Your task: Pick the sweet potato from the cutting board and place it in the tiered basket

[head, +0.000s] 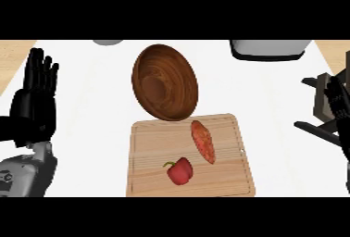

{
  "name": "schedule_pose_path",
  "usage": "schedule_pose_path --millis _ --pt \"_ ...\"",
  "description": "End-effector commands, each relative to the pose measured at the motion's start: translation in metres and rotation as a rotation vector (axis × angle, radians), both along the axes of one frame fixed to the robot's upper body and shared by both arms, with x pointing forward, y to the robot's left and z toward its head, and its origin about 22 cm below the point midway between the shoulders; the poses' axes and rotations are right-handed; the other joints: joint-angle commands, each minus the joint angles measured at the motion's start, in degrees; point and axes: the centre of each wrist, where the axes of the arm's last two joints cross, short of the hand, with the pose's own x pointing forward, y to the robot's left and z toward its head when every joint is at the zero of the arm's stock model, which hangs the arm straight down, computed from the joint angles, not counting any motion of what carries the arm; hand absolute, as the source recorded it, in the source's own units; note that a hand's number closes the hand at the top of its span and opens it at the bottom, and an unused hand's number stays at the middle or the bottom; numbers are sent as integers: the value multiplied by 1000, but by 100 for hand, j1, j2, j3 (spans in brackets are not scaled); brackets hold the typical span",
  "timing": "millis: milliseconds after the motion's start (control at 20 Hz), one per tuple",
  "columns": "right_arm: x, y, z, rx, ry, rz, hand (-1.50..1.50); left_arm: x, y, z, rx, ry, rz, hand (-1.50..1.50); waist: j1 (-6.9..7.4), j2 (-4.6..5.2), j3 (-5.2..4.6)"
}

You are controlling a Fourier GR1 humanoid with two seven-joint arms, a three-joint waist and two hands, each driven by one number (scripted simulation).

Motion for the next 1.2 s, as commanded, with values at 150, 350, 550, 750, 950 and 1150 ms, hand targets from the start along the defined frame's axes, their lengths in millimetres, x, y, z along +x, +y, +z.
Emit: schedule_pose_path --millis 150,350,550,750,950,1150 --pt "21 77 -12 341 97 184 150 -5 31 -25 209 182 -25 0 55 48 -40" --pt "-9 25 -57 46 325 -235 150 -14 29 -48 262 279 -37 0 -72 209 -125" --pt "-14 114 -63 281 294 -374 -150 -7 46 -55 285 339 -38 0 -152 26 -62" --pt "-29 129 -4 193 288 -303 -150 -33 43 -71 309 345 -54 0 -80 -10 -57" --pt "-20 106 26 -46 479 -130 -150 -14 43 -53 280 357 -59 0 -72 5 -65" --pt "-12 121 59 -266 605 9 -150 -12 52 -58 304 328 -58 0 -6 15 -78"
